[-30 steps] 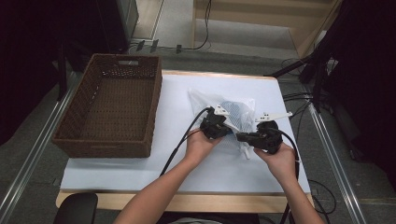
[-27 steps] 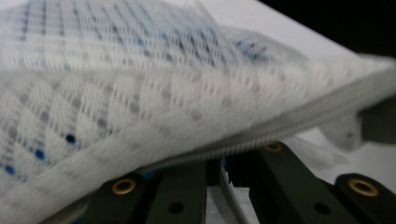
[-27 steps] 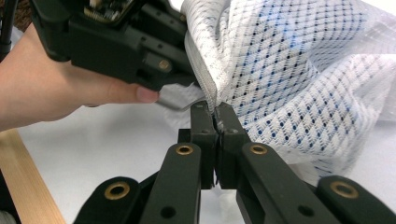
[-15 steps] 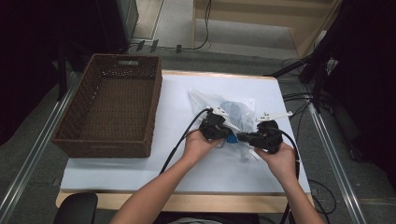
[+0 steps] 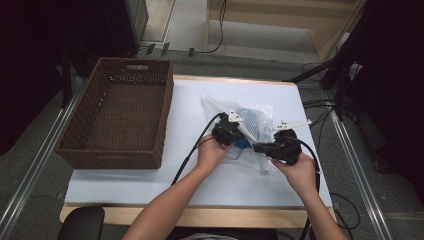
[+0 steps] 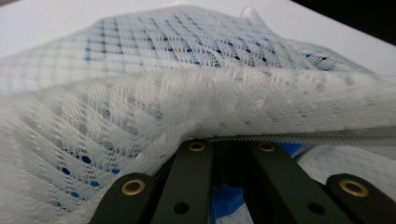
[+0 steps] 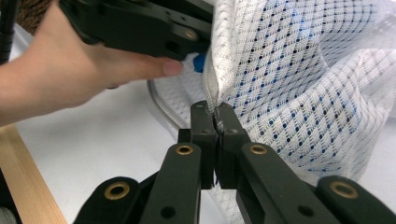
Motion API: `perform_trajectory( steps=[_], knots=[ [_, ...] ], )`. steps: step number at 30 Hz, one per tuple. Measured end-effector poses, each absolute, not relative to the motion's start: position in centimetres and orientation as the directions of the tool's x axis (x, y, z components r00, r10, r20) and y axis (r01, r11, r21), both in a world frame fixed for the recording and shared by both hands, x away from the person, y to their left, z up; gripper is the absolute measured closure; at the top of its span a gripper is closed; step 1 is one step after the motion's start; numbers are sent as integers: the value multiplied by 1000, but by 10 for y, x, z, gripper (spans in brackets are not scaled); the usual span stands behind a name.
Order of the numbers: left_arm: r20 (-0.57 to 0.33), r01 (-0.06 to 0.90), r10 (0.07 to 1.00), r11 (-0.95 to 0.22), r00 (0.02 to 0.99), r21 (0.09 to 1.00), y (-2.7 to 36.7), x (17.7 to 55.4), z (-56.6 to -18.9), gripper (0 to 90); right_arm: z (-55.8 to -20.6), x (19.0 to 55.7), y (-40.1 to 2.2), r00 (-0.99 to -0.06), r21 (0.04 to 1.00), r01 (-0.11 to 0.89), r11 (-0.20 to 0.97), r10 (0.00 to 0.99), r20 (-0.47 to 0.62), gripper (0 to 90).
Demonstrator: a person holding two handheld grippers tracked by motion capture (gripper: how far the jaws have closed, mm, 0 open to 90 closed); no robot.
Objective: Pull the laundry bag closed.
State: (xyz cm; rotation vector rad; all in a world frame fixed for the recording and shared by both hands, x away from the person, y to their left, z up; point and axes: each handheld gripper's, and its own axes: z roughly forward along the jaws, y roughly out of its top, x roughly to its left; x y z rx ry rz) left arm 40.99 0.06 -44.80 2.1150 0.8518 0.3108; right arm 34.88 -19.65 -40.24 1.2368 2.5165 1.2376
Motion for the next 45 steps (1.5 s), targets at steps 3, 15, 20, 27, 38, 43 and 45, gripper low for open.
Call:
perform_trajectory(
  steps=[3, 15, 20, 27, 38, 43, 45],
  knots=[
    [-80, 478, 656, -456, 751, 750, -1, 410, -454, 900, -404, 350, -198, -665, 689, 637, 345, 697, 266, 897],
    [-165, 521, 627, -440, 761, 731, 15, 404, -442, 783, -405, 351, -201, -659, 682, 647, 341, 700, 275, 897],
    [-161, 498, 606, -442, 779, 746, 27, 392, -432, 701, -405, 350, -199, -666, 686, 640, 346, 695, 270, 896],
    [-182, 482, 576, -423, 797, 767, 42, 376, -420, 736, -404, 350, -199, -664, 687, 640, 345, 697, 269, 896],
    [-162, 474, 559, -474, 813, 742, 16, 380, -445, 900, -404, 350, -200, -663, 685, 642, 343, 698, 272, 896],
    [-119, 470, 572, -518, 811, 715, 11, 385, -461, 900, -404, 350, -201, -664, 686, 642, 343, 695, 275, 896],
    [-93, 470, 585, -535, 805, 702, 12, 387, -465, 900, -404, 350, -202, -663, 685, 643, 342, 696, 275, 896]
  ],
)
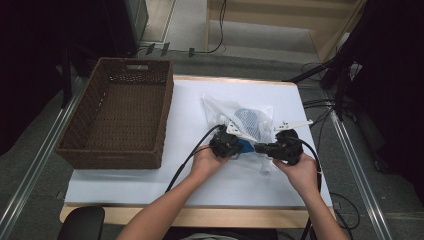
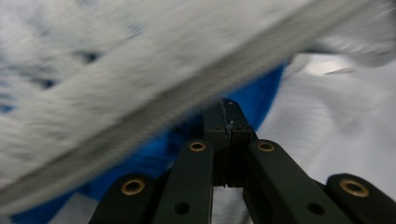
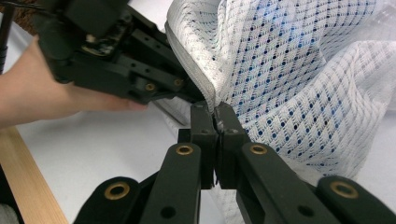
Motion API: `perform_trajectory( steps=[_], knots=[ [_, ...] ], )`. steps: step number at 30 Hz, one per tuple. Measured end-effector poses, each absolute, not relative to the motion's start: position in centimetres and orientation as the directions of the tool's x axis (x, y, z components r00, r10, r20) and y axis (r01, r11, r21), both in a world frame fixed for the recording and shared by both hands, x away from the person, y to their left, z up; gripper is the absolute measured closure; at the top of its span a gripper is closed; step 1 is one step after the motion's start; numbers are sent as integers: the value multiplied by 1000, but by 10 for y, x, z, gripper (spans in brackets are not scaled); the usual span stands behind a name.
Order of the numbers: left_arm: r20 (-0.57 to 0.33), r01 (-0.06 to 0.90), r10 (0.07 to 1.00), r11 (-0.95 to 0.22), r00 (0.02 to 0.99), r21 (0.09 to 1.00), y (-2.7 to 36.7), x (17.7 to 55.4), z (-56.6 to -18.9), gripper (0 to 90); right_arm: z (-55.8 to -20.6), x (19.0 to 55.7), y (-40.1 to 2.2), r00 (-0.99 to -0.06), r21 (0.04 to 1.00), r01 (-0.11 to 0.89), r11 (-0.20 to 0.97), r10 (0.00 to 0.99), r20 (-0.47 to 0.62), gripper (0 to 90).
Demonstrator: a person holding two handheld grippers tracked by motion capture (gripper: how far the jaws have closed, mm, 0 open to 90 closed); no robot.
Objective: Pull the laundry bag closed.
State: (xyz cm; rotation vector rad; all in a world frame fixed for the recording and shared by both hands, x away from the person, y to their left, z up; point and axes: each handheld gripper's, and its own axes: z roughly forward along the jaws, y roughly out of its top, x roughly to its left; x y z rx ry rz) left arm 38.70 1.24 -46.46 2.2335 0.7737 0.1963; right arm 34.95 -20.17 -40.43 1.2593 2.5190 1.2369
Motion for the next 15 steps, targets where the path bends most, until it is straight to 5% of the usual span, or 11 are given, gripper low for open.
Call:
perform_trajectory(
  steps=[5, 15],
  knots=[
    [-43, 454, 589, -573, 807, 682, 18, 390, -469, 900, -404, 349, -203, -661, 685, 645, 338, 697, 279, 896],
    [-112, 456, 536, -570, 837, 683, 13, 389, -471, 900, -405, 350, -199, -666, 678, 647, 348, 692, 280, 896]
  ],
)
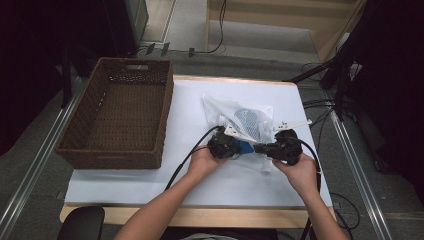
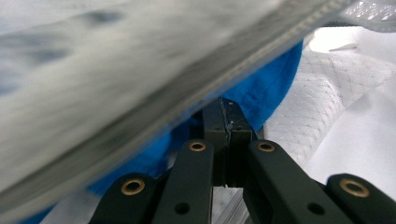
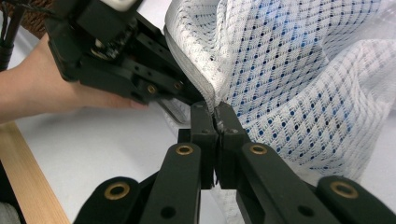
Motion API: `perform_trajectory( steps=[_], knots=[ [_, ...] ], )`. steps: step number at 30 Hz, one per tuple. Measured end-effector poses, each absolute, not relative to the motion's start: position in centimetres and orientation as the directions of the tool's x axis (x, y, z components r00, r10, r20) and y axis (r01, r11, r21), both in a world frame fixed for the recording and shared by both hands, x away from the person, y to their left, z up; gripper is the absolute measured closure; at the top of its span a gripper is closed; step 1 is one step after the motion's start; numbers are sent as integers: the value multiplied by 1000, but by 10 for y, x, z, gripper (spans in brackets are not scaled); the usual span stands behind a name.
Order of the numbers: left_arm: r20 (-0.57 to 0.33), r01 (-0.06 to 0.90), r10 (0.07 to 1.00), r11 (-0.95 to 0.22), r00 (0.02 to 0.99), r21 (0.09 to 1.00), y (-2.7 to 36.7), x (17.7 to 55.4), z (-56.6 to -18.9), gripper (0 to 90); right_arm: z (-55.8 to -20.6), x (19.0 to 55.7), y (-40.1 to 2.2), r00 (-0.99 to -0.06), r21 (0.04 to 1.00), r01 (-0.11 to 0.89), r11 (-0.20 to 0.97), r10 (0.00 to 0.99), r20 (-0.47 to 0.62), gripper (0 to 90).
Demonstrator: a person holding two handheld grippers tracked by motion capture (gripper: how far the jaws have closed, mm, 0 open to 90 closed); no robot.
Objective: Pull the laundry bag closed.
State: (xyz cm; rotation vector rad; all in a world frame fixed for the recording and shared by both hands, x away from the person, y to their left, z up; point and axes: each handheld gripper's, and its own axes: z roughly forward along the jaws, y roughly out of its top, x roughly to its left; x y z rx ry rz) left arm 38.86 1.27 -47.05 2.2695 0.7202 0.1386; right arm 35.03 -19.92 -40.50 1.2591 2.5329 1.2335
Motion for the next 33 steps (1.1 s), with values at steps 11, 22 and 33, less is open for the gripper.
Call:
perform_trajectory(
  steps=[11, 22, 33],
  knots=[
    [-44, 466, 648, -496, 760, 733, -6, 404, -473, 900, -406, 349, -198, -666, 670, 653, 353, 690, 285, 898],
    [-140, 500, 624, -450, 769, 740, -6, 410, -473, 900, -406, 352, -200, -657, 676, 655, 337, 695, 290, 897],
    [-110, 472, 610, -473, 784, 744, -10, 404, -476, 900, -407, 357, -192, -659, 674, 658, 336, 689, 300, 897]
  ],
)
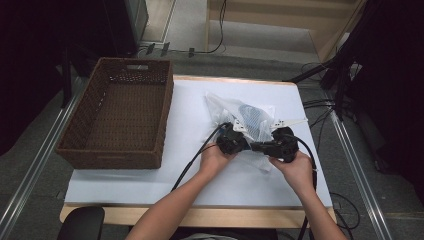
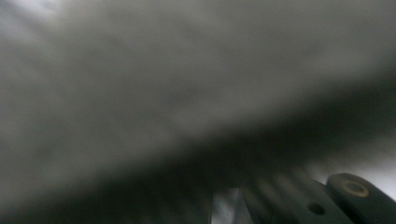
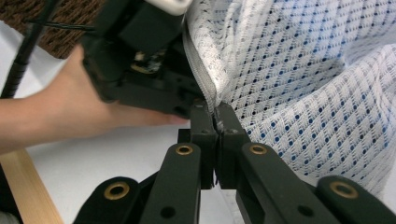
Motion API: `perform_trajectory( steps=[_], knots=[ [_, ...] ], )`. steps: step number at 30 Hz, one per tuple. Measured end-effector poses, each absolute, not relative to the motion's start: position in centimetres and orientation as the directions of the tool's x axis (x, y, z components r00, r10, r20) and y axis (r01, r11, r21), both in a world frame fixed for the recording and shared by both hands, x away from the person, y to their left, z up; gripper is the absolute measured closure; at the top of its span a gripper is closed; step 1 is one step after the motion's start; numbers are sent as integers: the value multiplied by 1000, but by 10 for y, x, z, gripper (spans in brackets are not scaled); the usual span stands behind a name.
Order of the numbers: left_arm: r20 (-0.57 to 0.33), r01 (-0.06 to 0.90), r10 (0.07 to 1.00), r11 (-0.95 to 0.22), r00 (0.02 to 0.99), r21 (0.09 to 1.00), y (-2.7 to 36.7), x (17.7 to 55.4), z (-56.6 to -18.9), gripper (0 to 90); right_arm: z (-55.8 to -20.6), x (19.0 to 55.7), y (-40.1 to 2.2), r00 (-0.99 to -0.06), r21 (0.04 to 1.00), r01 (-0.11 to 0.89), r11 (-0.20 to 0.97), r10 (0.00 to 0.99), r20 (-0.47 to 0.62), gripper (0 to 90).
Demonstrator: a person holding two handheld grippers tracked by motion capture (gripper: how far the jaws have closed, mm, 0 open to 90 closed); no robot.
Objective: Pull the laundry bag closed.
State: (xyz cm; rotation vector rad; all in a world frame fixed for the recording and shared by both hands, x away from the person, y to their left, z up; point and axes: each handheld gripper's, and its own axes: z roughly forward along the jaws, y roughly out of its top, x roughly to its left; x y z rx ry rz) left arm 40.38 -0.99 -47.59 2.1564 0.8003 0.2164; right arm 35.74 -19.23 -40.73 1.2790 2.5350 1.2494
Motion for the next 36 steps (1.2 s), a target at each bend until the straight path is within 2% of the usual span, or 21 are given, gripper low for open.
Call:
perform_trajectory(
  steps=[11, 14, 18, 23, 30, 36],
  knots=[
    [-119, 482, 674, -381, 729, 789, -11, 413, -472, 900, -402, 348, -193, -692, 692, 638, 337, 645, 324, 900],
    [-170, 520, 677, -354, 716, 778, -12, 418, -476, 900, -399, 345, -193, -703, 700, 631, 333, 627, 335, 900],
    [-193, 545, 674, -361, 714, 757, -10, 424, -475, 900, -400, 345, -194, -704, 701, 632, 330, 624, 340, 900],
    [-203, 529, 633, -381, 747, 758, -2, 415, -465, 897, -402, 348, -197, -682, 696, 639, 328, 659, 316, 898],
    [-183, 510, 622, -400, 761, 761, 23, 400, -449, 896, -403, 351, -198, -672, 698, 642, 318, 671, 313, 897],
    [-159, 522, 655, -407, 739, 750, 44, 398, -444, 892, -403, 352, -197, -670, 696, 643, 320, 674, 309, 897]
  ],
)
